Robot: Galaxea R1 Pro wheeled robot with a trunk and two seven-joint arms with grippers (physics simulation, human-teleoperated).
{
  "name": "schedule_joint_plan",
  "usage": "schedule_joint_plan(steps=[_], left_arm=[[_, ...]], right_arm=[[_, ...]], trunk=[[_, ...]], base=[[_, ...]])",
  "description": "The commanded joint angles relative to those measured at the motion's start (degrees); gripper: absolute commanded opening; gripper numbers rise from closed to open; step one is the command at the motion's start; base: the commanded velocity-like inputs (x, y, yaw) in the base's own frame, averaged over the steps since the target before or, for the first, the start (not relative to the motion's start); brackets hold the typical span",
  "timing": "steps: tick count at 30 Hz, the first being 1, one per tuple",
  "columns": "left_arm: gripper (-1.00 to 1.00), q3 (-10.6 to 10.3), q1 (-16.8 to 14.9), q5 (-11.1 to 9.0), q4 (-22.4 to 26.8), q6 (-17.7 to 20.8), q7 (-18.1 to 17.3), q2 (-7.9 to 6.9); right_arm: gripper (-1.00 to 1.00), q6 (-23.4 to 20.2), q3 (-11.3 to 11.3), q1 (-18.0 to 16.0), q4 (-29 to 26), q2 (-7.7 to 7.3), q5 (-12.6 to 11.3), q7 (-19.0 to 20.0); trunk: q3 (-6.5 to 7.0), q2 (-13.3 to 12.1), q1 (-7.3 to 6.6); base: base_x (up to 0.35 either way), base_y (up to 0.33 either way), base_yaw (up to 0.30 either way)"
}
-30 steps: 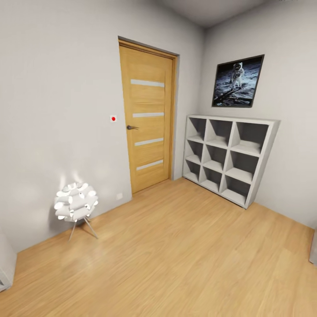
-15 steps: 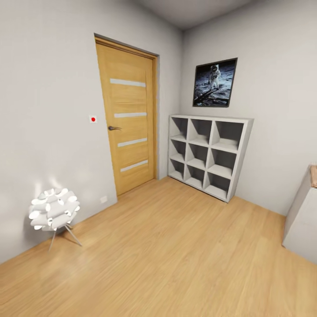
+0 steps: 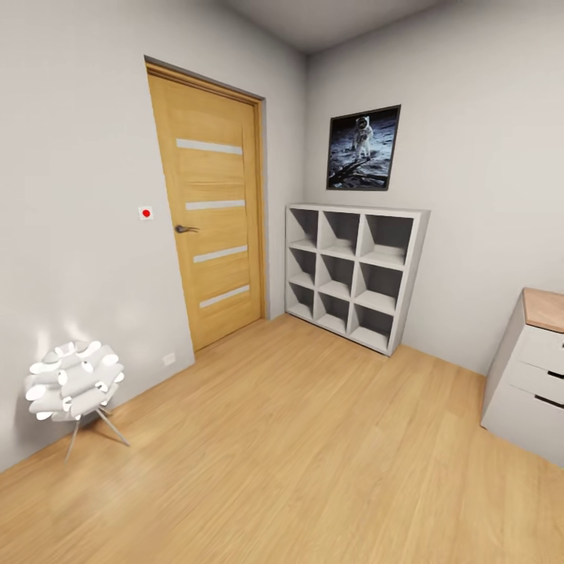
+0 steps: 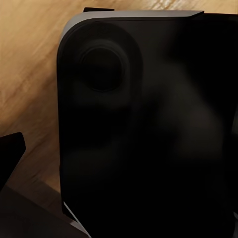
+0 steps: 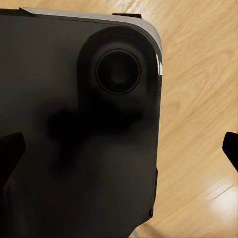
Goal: Attach the digital camera to the camera tripod in the bedroom.
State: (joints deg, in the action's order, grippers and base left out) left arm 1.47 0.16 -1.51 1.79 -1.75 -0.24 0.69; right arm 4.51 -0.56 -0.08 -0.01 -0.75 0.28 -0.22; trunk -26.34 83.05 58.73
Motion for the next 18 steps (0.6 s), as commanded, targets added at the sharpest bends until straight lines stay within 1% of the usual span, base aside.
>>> schedule_joint_plan(steps=[1, 6, 11, 12, 14, 16, 17, 18], left_arm=[[1.0, 0.1, 0.0, -0.2, 0.1, -0.1, 0.0, -0.01], [1.0, 0.1, 0.0, -0.2, 0.2, -0.2, 0.0, -0.07], [1.0, 0.1, 0.0, -0.1, 1.9, -0.1, 0.0, -0.08], [1.0, 0.0, -0.1, -0.1, 4.8, 0.4, 0.0, -0.37], [1.0, 0.0, -0.1, -0.1, 7.6, 1.1, 0.0, -0.55], [1.0, 0.0, -0.2, -0.1, 11.2, 2.7, 0.0, -0.68], [1.0, 0.0, -0.2, -0.1, 15.5, 6.0, 0.0, -0.9], [1.0, 0.0, -0.3, -0.1, 17.9, 8.2, 0.0, -1.07]], right_arm=[[1.0, 0.1, -0.1, 0.0, 0.0, -0.01, 0.0, 0.0], [1.0, 0.2, -0.1, 0.0, 0.0, -0.04, 0.2, 0.0], [1.0, 0.2, 0.1, 0.0, 0.0, -0.12, -0.1, 0.0], [1.0, -0.2, 0.2, 0.0, 0.0, -0.18, -0.3, -0.1], [1.0, -0.3, 0.3, 0.0, 0.0, -0.19, -0.4, -0.1], [1.0, -0.4, 0.3, -0.1, -0.2, -0.2, -0.2, -0.1], [1.0, -0.7, 0.2, -0.2, -1.0, -0.23, -0.1, 0.0], [1.0, -1.0, 0.2, -0.2, -1.7, -0.26, 0.0, 0.1]], trunk=[[-0.04, 0.0, 0.0], [-0.04, 0.0, 0.0], [-0.04, 0.0, 0.0], [-0.04, 0.0, 0.0], [-0.04, 0.0, 0.0], [-0.04, 0.0, 0.0], [-0.04, 0.0, 0.0], [-0.04, 0.0, 0.0]], base=[[0.0, 0.0, -0.014], [0.0, 0.0, -0.005], [0.0, 0.0, 0.0], [0.0, 0.0, 0.0], [0.0, 0.0, 0.0], [0.0, 0.0, 0.0], [0.0, 0.0, 0.0], [0.0, 0.0, 0.0]])
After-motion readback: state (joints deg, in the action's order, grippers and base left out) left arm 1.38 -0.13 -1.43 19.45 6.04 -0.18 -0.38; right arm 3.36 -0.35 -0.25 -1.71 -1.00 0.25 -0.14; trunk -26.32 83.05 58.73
